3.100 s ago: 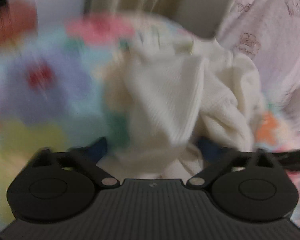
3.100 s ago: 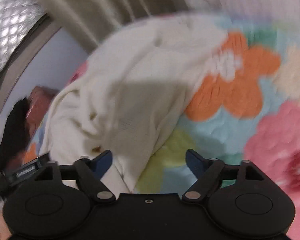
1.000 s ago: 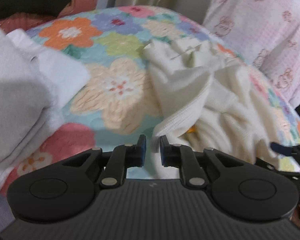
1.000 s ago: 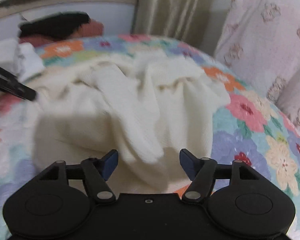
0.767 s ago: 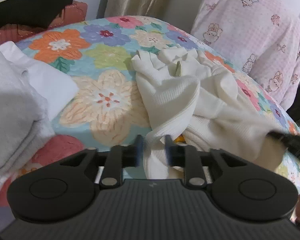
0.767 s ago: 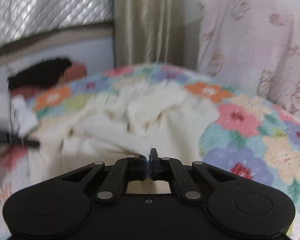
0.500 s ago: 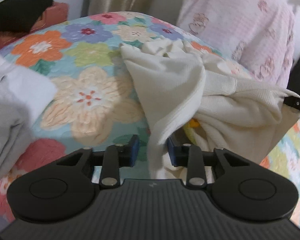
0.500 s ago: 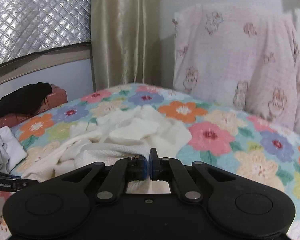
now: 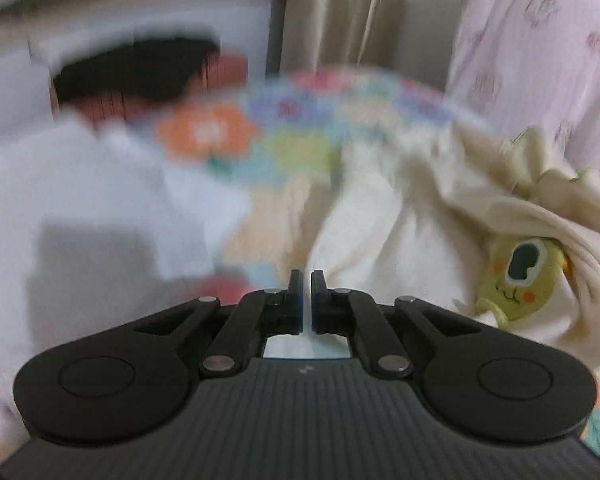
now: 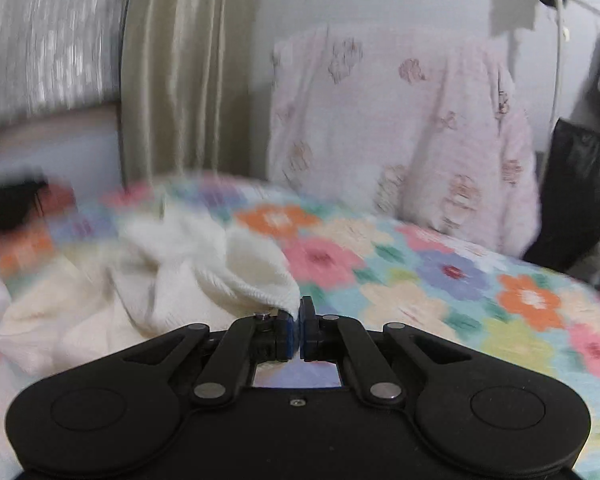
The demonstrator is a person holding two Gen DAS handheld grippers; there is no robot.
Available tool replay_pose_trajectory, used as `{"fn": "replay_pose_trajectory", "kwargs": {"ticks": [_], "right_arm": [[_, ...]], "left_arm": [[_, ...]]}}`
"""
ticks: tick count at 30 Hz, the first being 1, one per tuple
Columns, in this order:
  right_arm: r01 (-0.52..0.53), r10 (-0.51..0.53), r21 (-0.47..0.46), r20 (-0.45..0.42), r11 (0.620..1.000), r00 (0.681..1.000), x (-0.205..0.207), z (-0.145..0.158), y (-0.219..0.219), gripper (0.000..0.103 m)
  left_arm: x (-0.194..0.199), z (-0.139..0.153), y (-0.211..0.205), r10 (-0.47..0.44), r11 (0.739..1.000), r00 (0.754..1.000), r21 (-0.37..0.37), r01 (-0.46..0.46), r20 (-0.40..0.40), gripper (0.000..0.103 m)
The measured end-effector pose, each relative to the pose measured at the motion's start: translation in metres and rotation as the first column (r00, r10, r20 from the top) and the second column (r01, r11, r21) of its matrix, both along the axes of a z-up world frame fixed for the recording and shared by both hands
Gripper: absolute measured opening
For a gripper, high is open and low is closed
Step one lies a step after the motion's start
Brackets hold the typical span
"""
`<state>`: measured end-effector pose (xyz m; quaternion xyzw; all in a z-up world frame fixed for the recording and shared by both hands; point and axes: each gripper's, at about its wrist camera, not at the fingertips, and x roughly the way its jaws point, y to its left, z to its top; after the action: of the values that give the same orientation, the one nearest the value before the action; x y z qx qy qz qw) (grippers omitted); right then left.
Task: Fold clothes
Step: 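Lift the garment with both grippers and shake it out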
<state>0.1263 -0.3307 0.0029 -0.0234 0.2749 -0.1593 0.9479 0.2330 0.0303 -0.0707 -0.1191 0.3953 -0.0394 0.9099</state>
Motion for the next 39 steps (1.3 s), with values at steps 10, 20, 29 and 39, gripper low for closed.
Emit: {"fn": "replay_pose_trajectory", "kwargs": {"ticks": [10,20,29,39], "right_arm": [[0.034,0.041,0.253,-0.285,0.967,0.958,0.025,-0.063,-0.071,0.014],[-0.27,0.312,0.227,-0.177,0.936,0.933,0.047,-0.035,-0.041,0.052],[-0.506,0.571,0.3,-0.198,0.809,0.797,0.044,-0.026,-0.008,0.072],[-0.434,0.444,0.093,-0.224,0.896,0.867,0.036,-0.006,-0.001,0.074]], "left_arm": [[0.022,-0.018,0.006,-0.117,0.981,0.992,-0.161,0.107,-0.055,0.006],[0.034,-0.04,-0.013,-0.16,0.984,0.973,-0.103,0.144,-0.165,0.043],[0.055,-0.063,-0.008,-0.15,0.944,0.972,-0.317,0.086,-0.183,0.064],[0.047,-0.047,-0.035,-0.223,0.959,0.969,-0.202,0.199,-0.108,0.005]]}}
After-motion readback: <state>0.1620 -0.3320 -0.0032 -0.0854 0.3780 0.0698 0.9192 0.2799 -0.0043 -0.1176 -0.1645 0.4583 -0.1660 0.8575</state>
